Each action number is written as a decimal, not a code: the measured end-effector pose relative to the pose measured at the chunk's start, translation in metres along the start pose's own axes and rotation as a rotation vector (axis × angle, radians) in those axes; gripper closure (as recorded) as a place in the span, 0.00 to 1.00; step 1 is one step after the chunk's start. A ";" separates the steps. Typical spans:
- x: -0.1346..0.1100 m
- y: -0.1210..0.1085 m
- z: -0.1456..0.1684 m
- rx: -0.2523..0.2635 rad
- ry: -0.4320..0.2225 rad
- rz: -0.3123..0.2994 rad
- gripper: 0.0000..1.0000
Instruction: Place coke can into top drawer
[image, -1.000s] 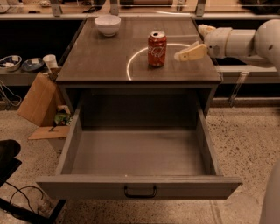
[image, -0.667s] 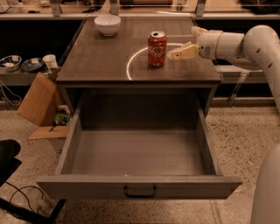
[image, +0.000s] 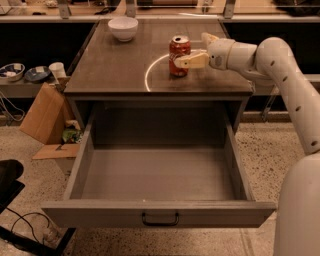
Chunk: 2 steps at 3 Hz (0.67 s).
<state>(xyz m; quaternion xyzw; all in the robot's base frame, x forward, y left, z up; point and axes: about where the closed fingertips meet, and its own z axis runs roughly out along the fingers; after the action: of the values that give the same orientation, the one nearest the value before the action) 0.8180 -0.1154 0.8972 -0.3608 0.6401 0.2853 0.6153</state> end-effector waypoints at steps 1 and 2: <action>-0.002 0.016 0.024 -0.043 -0.011 -0.004 0.19; 0.004 0.029 0.037 -0.070 -0.017 0.012 0.42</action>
Offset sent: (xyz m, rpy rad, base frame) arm -0.0064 0.0611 -0.0201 0.0384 0.0274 0.0919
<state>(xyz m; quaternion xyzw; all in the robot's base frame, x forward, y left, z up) 0.8163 -0.0690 0.8884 -0.3756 0.6267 0.3143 0.6061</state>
